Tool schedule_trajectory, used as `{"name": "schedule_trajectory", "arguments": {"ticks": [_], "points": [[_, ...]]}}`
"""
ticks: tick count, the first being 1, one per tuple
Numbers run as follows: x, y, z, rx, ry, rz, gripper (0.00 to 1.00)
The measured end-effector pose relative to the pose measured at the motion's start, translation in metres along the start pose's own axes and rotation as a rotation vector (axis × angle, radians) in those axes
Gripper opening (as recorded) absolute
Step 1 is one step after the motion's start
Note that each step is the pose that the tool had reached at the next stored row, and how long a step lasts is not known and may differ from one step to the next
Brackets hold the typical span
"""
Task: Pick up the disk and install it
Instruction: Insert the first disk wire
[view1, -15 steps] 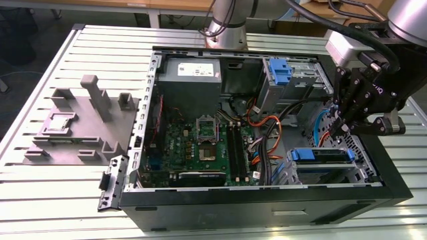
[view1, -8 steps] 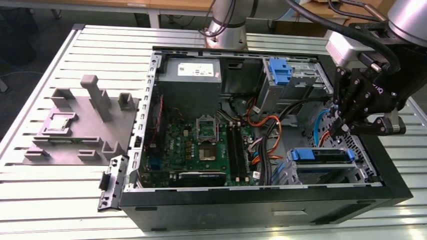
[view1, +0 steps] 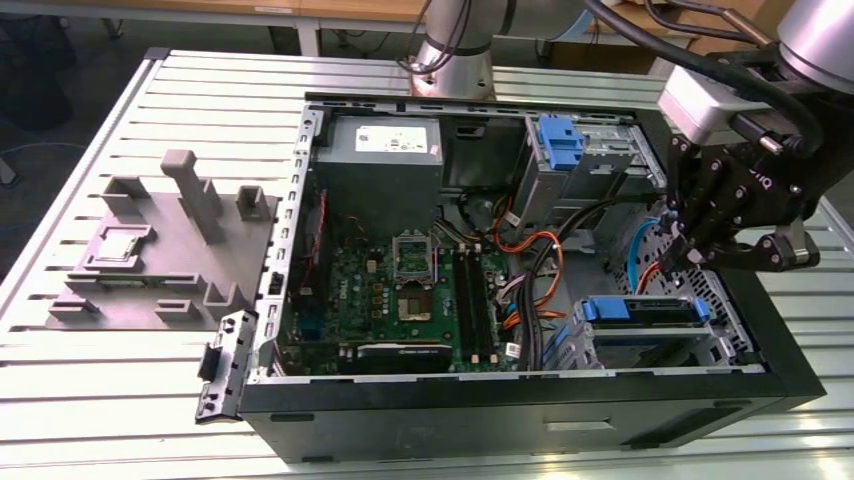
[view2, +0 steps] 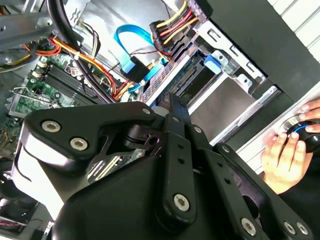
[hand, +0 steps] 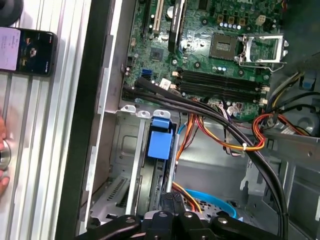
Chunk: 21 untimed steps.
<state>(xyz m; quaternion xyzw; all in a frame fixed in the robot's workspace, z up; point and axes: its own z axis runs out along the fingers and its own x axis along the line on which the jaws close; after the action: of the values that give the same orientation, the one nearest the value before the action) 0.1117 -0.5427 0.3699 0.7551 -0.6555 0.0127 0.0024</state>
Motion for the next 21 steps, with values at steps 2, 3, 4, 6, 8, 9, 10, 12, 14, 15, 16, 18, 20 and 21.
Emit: {"name": "schedule_trajectory", "arguments": {"ticks": [2,3,4,6,8,9,10,12,14,15,16,18,20,21], "points": [[-0.0014,-0.0023,0.0001,-0.0001,0.0004,0.000,0.10],[-0.0024,-0.0033,0.0002,-0.0002,0.0007,0.000,0.10],[-0.0033,-0.0046,0.0003,-0.0002,0.0011,0.000,0.10],[-0.0042,-0.0066,0.0006,-0.0002,0.0012,0.000,0.10],[-0.0051,-0.0094,0.0008,-0.0003,0.0016,0.000,0.10],[-0.0055,-0.0109,0.0010,-0.0002,0.0015,0.000,0.10],[-0.0060,-0.0125,0.0012,-0.0002,0.0015,-0.001,0.10],[-0.0075,-0.0151,0.0014,-0.0003,0.0016,-0.001,0.10],[-0.0094,-0.0178,0.0018,-0.0003,0.0017,-0.001,0.10],[-0.0105,-0.0193,0.0021,-0.0003,0.0018,-0.001,0.10],[-0.0117,-0.0211,0.0024,-0.0003,0.0021,-0.001,0.10],[-0.0140,-0.0247,0.0030,-0.0004,0.0027,-0.001,0.10],[-0.0155,-0.0276,0.0039,-0.0004,0.0032,-0.002,0.10],[-0.0156,-0.0277,0.0041,-0.0003,0.0031,-0.008,0.10]]}}
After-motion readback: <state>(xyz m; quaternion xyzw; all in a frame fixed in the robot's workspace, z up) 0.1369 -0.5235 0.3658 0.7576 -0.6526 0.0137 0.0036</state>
